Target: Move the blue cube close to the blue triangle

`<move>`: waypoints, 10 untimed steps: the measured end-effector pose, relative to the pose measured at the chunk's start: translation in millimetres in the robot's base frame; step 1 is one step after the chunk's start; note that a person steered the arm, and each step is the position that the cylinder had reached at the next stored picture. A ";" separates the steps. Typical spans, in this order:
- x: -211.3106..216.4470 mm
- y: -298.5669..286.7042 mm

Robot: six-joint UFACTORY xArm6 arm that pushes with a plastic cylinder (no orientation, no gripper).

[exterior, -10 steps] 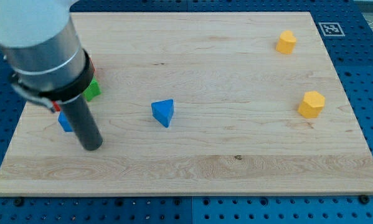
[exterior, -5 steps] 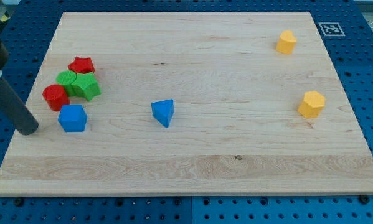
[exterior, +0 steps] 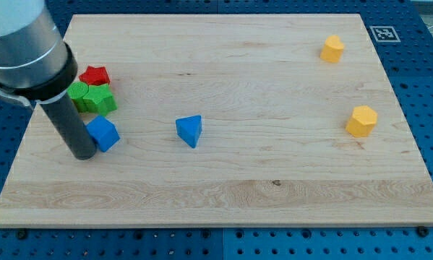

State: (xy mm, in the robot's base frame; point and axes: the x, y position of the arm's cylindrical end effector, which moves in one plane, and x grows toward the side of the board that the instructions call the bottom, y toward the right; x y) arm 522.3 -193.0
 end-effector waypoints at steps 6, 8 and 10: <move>-8.2 -11.8; -10.6 45.0; -23.4 62.4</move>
State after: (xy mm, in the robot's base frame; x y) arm 498.9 -130.6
